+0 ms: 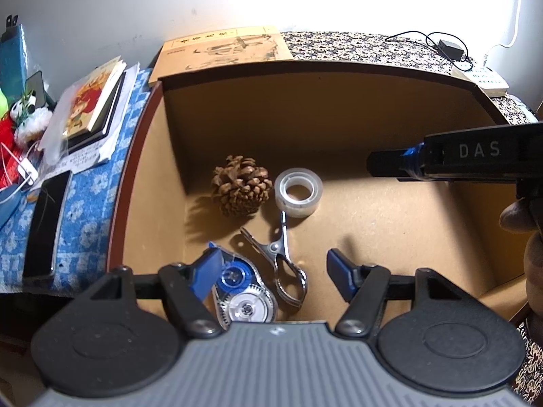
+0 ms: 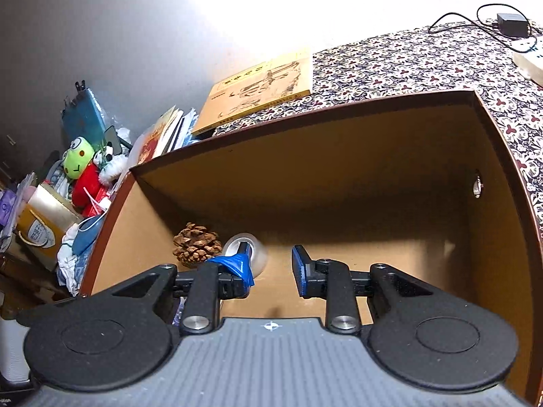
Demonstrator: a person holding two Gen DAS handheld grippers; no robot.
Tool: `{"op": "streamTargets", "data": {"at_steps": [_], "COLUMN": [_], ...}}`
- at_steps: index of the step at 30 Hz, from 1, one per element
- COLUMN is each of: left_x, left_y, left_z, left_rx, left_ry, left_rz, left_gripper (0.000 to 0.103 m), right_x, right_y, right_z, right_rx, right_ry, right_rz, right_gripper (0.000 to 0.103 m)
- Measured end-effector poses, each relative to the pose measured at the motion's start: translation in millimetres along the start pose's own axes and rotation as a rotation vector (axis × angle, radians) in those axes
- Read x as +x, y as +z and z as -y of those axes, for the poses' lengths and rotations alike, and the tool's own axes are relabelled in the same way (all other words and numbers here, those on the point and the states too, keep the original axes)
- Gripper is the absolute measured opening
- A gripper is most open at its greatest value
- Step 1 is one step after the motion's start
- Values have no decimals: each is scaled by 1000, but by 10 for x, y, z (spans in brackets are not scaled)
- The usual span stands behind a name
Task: Organize rigid objects
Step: 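Raise the right gripper up out of the box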
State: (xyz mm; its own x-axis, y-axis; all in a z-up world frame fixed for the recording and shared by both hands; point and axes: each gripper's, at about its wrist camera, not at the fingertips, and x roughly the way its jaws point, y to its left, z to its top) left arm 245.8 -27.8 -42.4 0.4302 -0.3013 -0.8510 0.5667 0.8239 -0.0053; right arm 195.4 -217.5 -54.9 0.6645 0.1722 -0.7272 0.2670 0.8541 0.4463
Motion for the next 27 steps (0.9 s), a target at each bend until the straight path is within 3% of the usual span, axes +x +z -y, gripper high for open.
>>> {"op": "streamTargets", "data": {"at_steps": [9,27], "left_x": [5,-439], "left_y": [12,-4], "left_z": [30,64], "left_rx": [-2,-116], "left_ry": [27,222], "left_rz": [-16,41], "left_gripper": [68,71], "right_x": [-1,-363], "right_y": [-11,-113], "right_z": [-59,-277], "right_rx": [-33,-134], "right_ry": [-13,18], "right_rz": [6,59], "right_gripper": [10,10]}}
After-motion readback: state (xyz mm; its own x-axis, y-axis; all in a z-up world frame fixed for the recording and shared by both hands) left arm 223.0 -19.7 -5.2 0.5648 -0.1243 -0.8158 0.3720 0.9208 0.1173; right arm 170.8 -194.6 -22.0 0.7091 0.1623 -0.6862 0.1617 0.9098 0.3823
